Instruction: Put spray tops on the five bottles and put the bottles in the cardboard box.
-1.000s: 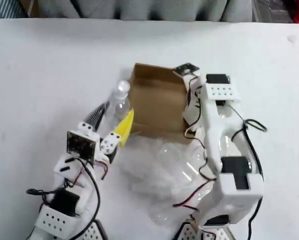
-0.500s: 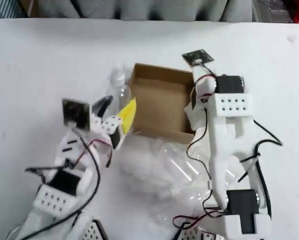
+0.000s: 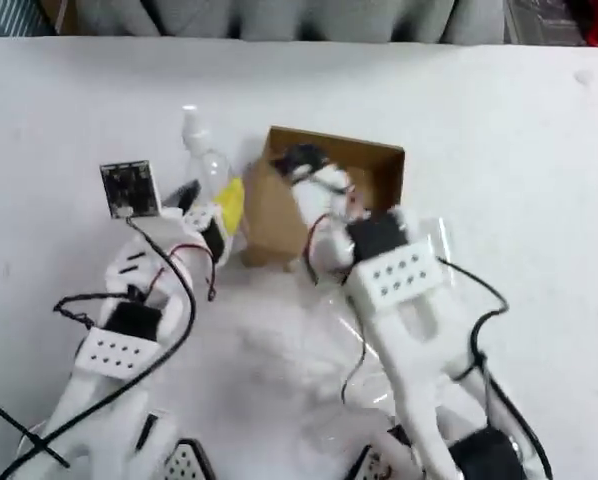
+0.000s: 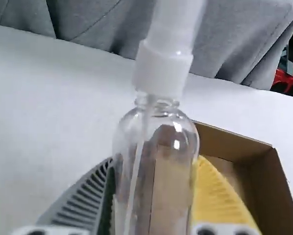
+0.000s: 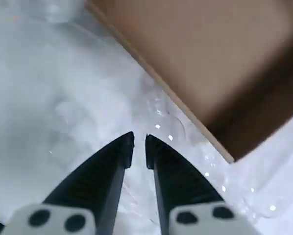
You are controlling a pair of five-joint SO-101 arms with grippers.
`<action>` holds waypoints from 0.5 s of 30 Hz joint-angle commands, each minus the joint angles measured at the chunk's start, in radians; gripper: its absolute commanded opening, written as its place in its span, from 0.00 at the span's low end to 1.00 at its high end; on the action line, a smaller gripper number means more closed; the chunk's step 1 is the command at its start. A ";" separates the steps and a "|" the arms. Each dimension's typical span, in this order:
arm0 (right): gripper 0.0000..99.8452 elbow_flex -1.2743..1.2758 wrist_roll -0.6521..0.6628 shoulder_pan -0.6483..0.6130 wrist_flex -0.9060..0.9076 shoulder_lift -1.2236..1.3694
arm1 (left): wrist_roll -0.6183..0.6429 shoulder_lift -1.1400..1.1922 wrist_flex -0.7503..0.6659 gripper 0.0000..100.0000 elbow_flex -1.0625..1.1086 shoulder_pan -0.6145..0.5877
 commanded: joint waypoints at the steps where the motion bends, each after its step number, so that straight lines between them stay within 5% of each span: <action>1: 0.02 0.035 -0.063 -0.088 -0.077 -0.119 | 0.014 0.001 -0.029 0.02 -0.063 -0.007; 6: 0.02 0.167 -0.183 -0.199 -0.205 -0.231 | 0.014 0.001 -0.034 0.02 -0.060 -0.002; 15: 0.02 0.459 -0.186 -0.295 -0.573 -0.363 | 0.006 -0.005 -0.034 0.02 -0.025 0.082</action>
